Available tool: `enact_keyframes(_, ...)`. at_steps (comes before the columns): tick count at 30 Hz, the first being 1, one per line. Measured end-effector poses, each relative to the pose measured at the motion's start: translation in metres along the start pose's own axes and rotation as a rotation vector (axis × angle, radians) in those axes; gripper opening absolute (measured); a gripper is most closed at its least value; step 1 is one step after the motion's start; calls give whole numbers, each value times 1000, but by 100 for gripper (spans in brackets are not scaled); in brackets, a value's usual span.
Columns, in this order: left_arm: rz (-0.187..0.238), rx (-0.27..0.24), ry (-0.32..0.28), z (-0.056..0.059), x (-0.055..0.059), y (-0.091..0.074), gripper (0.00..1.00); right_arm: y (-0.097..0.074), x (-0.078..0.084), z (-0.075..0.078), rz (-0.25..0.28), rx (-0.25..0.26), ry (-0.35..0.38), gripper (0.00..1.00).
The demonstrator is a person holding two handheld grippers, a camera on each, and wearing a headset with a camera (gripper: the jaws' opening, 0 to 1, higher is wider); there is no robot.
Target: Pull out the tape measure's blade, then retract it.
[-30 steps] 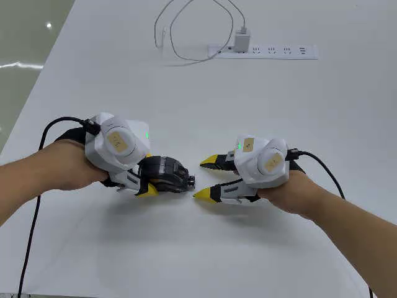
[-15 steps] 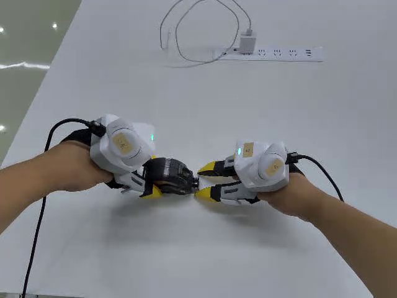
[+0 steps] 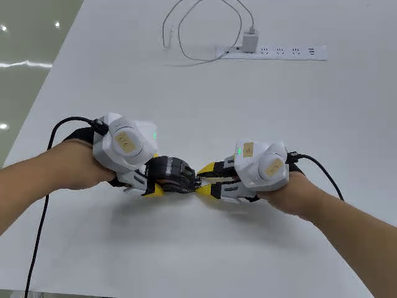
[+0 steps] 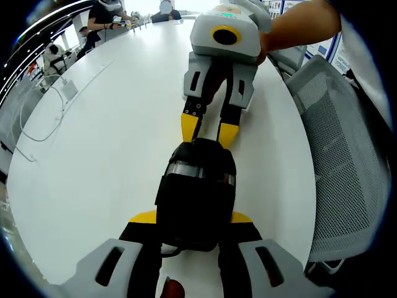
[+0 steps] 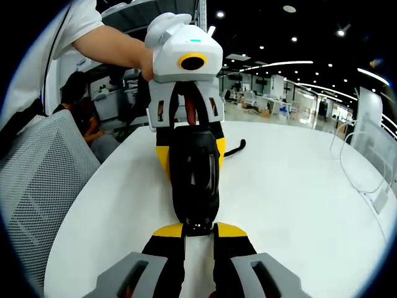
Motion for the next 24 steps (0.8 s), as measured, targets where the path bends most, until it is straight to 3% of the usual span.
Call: enact_keyframes(24,-9,-3,8,-1,0,0,30,-1,1,-1,1,12,10,9)
Point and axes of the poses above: the centre of the closed fingertips' face, and the gripper's own axes: y roughly forward along the fingers, z roughly to its right, x roughly out of its underside, the point moved 4 cm from there along -y, roughly backward along the fingers, and after that the axes turned 15 degrees about x, right-handed, at the moved point
